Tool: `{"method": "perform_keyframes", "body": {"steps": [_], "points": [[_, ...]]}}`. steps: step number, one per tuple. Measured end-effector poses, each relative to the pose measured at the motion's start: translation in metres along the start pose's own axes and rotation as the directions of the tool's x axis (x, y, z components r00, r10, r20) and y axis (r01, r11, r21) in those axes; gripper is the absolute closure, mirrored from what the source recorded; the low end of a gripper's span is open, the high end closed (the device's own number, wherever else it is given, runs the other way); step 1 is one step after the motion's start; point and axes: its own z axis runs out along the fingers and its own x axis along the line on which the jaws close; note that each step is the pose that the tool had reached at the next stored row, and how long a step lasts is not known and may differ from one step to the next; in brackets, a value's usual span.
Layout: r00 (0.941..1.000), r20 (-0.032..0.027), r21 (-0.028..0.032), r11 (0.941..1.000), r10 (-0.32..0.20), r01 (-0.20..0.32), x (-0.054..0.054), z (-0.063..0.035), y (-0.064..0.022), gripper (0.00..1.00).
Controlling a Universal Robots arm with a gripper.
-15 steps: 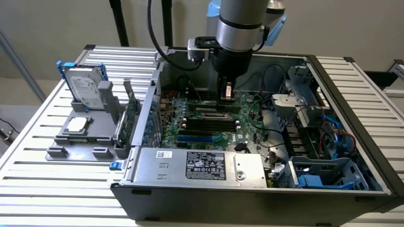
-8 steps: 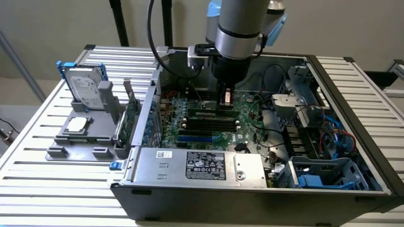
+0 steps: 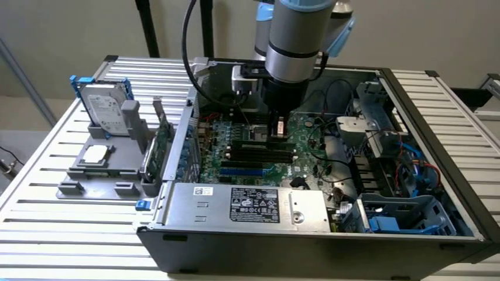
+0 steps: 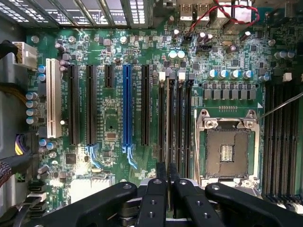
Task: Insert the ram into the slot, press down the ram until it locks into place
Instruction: 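Insert the ram into the slot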
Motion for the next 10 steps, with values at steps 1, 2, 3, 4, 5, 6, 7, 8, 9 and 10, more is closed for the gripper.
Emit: {"method": "perform_keyframes", "body": {"steps": [1,2,3,4,5,6,7,8,9,10], "points": [[1.0000,-0.0001,0.0025,1.0000,0.000,0.000,0.0000,0.0014,0.0002,0.87],[1.0000,-0.0008,0.0062,1.0000,0.000,0.000,0.0000,0.0023,0.0005,0.87],[1.0000,-0.0023,0.0092,1.0000,0.000,0.000,0.0000,0.0027,0.0007,0.87],[1.0000,-0.0040,0.0129,0.9999,0.000,0.000,0.0001,0.0028,0.0011,0.87],[1.0000,-0.0060,0.0157,0.9999,0.000,0.000,0.0001,0.0030,0.0016,0.87],[1.0000,-0.0087,0.0165,0.9999,0.000,0.000,0.0001,0.0031,0.0019,0.87],[0.9999,-0.0117,0.0169,0.9999,0.000,0.000,0.0001,0.0031,0.0022,0.87],[0.9999,-0.0150,0.0171,0.9999,0.000,0.000,0.0001,0.0031,0.0025,0.87],[0.9998,-0.0187,0.0171,0.9999,0.000,0.000,0.0000,0.0031,0.0028,0.87],[0.9998,-0.0216,0.0172,0.9999,0.001,0.000,-0.0003,0.0032,0.0033,0.87]]}}
